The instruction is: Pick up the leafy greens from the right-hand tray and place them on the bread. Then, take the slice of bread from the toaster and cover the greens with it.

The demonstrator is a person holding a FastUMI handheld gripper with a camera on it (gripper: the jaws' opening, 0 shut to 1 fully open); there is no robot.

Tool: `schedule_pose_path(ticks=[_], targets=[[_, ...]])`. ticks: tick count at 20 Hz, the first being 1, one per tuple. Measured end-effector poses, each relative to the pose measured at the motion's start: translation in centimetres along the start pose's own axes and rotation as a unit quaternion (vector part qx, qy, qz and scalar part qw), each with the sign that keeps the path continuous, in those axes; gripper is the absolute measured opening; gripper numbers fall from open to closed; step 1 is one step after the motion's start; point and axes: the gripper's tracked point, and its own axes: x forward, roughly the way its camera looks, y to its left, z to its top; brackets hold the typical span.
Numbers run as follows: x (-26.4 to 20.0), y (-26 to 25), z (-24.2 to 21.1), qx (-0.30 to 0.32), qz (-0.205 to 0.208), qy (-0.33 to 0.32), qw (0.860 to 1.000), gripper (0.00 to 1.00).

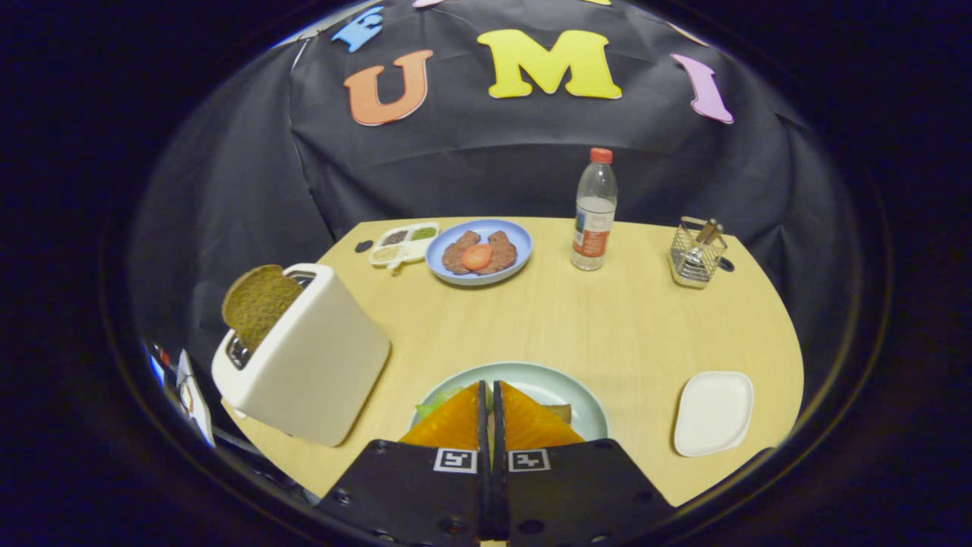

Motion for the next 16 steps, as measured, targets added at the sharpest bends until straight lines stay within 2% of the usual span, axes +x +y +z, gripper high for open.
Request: schedule_pose_path(ticks=[6,9,11,14,16], targets=[[4.0,-3.2,-0.9,-0.007,-0.036,0.023,0.999,0.01],[4.7,-3.1,-1.5,-0.012,-0.036,0.031,0.999,0.01],[4.7,-2.7,-1.5,-0.013,-0.024,0.027,0.999,0.07],[2.9,-2.3,-0.7,-0.032,-0.034,0.009,0.999,0.4],[1.5,-2.4,0.8,-0.056,-0.054,-0.019,0.997,0.67]])
